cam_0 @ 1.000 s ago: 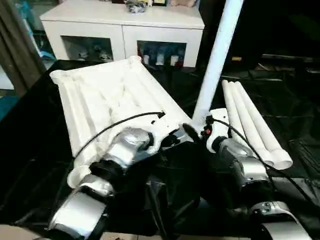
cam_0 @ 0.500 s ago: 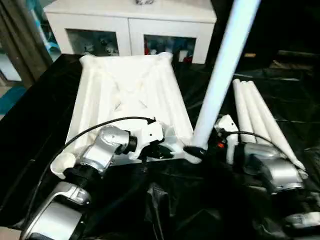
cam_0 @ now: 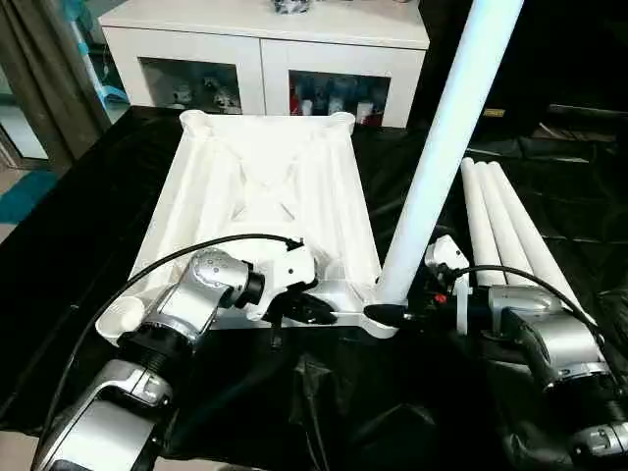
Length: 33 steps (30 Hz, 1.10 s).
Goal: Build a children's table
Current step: Rotate leg to tighten
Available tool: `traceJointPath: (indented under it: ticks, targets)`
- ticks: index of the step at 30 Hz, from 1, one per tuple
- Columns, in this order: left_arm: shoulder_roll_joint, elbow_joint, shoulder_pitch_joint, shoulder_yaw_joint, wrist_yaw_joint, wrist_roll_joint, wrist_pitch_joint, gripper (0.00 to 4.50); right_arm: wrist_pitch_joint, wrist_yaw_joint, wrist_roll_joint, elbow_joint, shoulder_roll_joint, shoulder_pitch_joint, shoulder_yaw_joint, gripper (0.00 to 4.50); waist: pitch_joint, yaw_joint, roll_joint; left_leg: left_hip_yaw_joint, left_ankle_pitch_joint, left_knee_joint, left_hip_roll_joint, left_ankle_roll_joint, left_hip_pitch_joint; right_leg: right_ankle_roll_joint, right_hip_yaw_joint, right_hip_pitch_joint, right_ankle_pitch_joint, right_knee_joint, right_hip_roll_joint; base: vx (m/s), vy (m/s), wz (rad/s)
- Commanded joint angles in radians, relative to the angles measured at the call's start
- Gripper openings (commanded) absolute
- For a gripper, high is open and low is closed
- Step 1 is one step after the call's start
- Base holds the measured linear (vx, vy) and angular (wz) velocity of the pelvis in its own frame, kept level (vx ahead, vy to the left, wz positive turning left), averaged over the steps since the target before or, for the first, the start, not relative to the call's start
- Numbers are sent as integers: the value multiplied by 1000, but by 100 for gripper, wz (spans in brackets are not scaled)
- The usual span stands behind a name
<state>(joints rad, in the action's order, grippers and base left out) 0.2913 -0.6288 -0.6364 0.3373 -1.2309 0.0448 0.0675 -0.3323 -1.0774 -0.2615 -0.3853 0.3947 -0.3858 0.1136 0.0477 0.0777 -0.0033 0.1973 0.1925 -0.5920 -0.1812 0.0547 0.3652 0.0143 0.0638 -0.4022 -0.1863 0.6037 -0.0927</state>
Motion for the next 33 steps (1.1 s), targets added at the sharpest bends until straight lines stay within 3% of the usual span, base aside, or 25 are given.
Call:
traceJointPath:
  ticks: [1,4,5,9,11,15,17,18,23,24,25,26,29,31,33]
  targets:
    - [-25,-44,-13,-8,89,21,22,0,15,68,22,-34,-31,7,6,283,-60,-1,-13,-18,163,69,-52,-66,-11,237,-46,46,-174,-70,-66,0,0,0]
    - [-44,-69,-29,-20,151,31,32,0,30,182,50,-87,-67,-8,-18,279,-55,-7,-12,-22,210,75,-49,-40,-11,211,-44,45,-269,-79,-64,0,0,0]
    - [-78,-109,-57,-36,259,48,54,0,36,320,79,-145,-112,-22,-44,278,-55,-8,-10,-23,216,76,-51,-34,-14,206,-45,44,-281,-81,-65,0,0,0]
    - [-159,-179,-108,-69,463,64,108,0,16,563,87,-230,-215,-58,-101,275,-49,-25,-9,-25,272,80,-46,-7,-15,178,-45,36,-381,-93,-63,0,0,0]
    - [-199,-203,-125,-84,536,64,128,0,14,673,80,-279,-269,-87,-135,274,-51,-25,-9,-29,287,82,-44,1,-16,155,-42,38,-424,-98,-63,0,0,0]
    - [-245,-215,-134,-83,589,68,131,0,59,762,107,-359,-319,-142,-129,274,-50,-27,-6,-31,314,84,-44,-2,-19,141,-40,33,-444,-106,-62,0,0,0]
    - [-252,-214,-132,-76,581,70,124,0,79,749,123,-367,-330,-155,-110,274,-50,-27,-7,-32,321,86,-44,-7,-15,133,-39,36,-441,-108,-63,0,0,0]
    - [-250,-206,-128,-69,561,71,115,0,92,716,120,-356,-335,-158,-101,330,-50,-27,-7,-32,320,87,-46,-9,-15,134,-40,35,-428,-107,-62,0,0,0]
    - [-208,-176,-104,-48,459,66,60,0,103,577,87,-306,-314,-159,-97,355,-53,-27,-10,-31,283,89,-47,-30,-7,161,-41,44,-336,-97,-62,0,0,0]
    - [-196,-167,-97,-45,430,60,46,0,101,540,83,-293,-298,-155,-86,386,-53,-28,-9,-29,279,87,-48,-35,-9,168,-42,43,-326,-95,-63,0,0,0]
    - [-193,-165,-95,-43,422,58,42,0,100,531,81,-290,-295,-154,-84,392,-54,-29,-9,-29,274,85,-48,-39,-8,177,-43,44,-317,-94,-63,0,0,0]
    - [-160,-134,-72,-30,330,39,-4,0,91,429,65,-251,-252,-136,-61,395,-54,-28,-14,-29,268,86,-48,-44,-6,178,-43,46,-315,-95,-64,0,0,0]
    - [-127,-101,-50,-17,251,22,-12,0,94,333,55,-212,-205,-115,-39,395,-57,-26,-12,-25,231,81,-51,-67,-6,195,-44,48,-261,-87,-65,0,0,0]
    - [-86,-68,-24,0,162,11,-29,0,80,233,45,-163,-148,-90,-25,395,-62,-23,-12,-23,165,76,-52,-87,-3,229,-44,53,-152,-71,-63,0,0,0]
    - [-50,-43,-3,16,71,-3,-22,0,58,128,26,-113,-92,-67,-19,395,-63,-17,-8,-20,137,74,-55,-106,-7,256,-43,53,-86,-64,-60,0,0,0]
